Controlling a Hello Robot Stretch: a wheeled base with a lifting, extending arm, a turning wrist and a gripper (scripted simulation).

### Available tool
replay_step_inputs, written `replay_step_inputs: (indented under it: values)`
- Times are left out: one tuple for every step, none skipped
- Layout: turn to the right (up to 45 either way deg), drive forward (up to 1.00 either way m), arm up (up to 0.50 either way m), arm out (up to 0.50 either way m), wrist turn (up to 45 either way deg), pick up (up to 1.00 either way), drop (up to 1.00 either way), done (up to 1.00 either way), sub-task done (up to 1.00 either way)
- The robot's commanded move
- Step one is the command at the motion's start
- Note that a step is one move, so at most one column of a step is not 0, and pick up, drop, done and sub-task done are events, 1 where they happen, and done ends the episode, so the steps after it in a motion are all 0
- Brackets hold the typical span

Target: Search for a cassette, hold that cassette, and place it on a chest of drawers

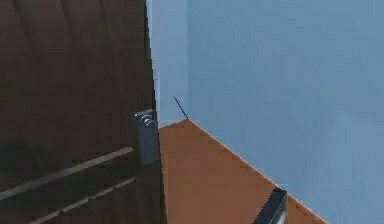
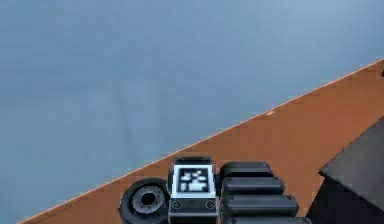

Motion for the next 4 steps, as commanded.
replay_step_inputs:
  values:
    - [-45.0,0.0,0.0,0.0,0.0,0.0,0.0,0.0,0.0]
    - [-36.0,0.0,0.0,0.0,0.0,0.0,0.0,0.0,0.0]
    - [0.0,0.1,0.0,0.0,0.0,0.0,0.0,0.0,0.0]
    - [-45.0,0.0,0.0,0.0,0.0,0.0,0.0,0.0,0.0]
